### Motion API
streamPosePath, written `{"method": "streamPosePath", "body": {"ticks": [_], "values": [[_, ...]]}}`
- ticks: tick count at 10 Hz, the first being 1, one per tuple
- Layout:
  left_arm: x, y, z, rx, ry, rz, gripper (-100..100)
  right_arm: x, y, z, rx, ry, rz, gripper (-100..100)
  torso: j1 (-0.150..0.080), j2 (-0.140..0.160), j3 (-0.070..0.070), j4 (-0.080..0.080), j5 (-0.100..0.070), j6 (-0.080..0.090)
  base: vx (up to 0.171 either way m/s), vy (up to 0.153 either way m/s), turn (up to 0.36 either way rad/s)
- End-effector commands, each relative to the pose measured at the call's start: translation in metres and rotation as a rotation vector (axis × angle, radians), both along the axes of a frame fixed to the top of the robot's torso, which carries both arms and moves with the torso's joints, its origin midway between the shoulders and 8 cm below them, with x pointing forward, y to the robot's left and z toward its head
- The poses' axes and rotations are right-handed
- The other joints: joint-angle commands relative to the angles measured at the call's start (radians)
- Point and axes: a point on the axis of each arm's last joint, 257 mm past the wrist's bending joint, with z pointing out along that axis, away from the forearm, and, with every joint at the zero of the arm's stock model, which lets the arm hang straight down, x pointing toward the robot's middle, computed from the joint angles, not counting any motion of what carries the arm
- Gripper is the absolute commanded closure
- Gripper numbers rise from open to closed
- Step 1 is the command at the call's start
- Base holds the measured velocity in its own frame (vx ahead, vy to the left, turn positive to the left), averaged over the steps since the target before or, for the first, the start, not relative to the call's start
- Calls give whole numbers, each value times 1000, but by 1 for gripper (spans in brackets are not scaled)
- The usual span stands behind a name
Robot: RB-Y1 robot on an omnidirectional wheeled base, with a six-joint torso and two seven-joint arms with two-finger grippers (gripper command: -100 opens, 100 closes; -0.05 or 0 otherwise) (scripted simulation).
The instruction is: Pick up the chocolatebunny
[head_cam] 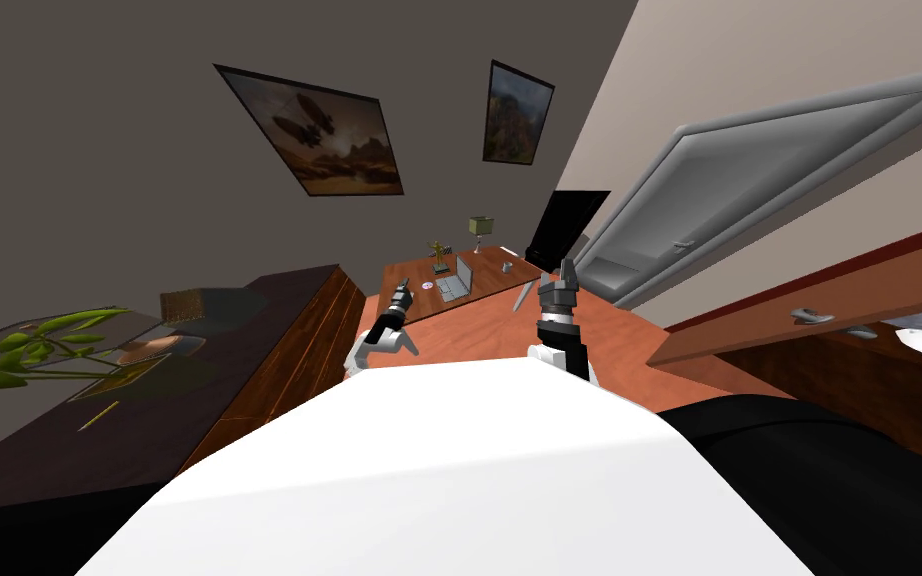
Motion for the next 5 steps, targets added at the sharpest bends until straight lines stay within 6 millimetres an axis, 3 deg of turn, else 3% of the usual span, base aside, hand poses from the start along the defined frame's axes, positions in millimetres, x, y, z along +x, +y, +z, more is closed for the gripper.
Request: {"method": "streamPosePath", "body": {"ticks": [1, 5], "values": [[13, 0, -16, 25, 54, -4, -100, 0, 0, 0, 0, 0, 0, 0, 0, 0, 0, 0, 0, 0, -27, -9, -118], [26, 6, -65, 83, 187, 0, -100, 0, 0, 0, 0, 0, 0, 0, 0, -1, -1, 0, 0, 0, -17, -3, -87]]}}
